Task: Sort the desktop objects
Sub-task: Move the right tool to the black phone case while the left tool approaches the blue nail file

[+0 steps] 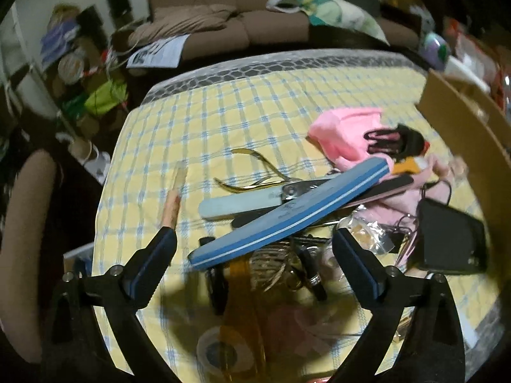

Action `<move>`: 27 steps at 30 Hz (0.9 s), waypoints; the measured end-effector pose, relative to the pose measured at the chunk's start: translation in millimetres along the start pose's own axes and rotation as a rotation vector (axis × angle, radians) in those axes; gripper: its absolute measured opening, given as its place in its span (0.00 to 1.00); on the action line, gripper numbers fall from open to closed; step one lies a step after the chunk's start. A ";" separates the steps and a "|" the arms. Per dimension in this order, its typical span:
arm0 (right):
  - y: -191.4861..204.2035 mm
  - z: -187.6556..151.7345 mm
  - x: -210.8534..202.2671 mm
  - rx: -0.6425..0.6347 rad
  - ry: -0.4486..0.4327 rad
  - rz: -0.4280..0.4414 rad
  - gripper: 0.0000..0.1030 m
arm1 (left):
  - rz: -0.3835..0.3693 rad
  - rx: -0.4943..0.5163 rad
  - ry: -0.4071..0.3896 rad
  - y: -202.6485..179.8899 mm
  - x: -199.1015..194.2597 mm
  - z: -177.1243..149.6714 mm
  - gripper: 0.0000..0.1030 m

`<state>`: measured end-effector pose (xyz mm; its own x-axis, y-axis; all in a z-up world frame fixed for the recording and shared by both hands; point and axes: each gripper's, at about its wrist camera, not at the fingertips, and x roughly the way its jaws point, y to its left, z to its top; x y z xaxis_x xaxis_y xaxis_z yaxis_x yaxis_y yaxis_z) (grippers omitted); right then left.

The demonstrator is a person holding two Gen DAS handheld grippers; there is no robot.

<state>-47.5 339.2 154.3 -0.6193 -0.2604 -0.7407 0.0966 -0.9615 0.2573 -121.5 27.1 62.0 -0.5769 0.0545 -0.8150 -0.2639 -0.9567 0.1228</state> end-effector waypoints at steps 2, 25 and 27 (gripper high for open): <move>18.8 -3.3 14.1 -0.035 0.030 0.014 0.57 | -0.016 0.024 -0.004 -8.1 2.5 0.8 0.93; 63.9 -18.5 68.5 -0.076 0.117 0.039 0.58 | -0.140 -0.185 -0.012 19.3 -6.7 5.2 0.21; 65.4 -18.5 69.7 -0.078 0.118 0.040 0.57 | -0.142 -0.187 -0.017 19.4 -9.1 5.8 0.21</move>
<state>-70.0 256.6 108.0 -0.5185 -0.3028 -0.7997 0.1825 -0.9528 0.2425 -125.8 9.7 75.1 -0.5576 0.1954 -0.8068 -0.1965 -0.9753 -0.1004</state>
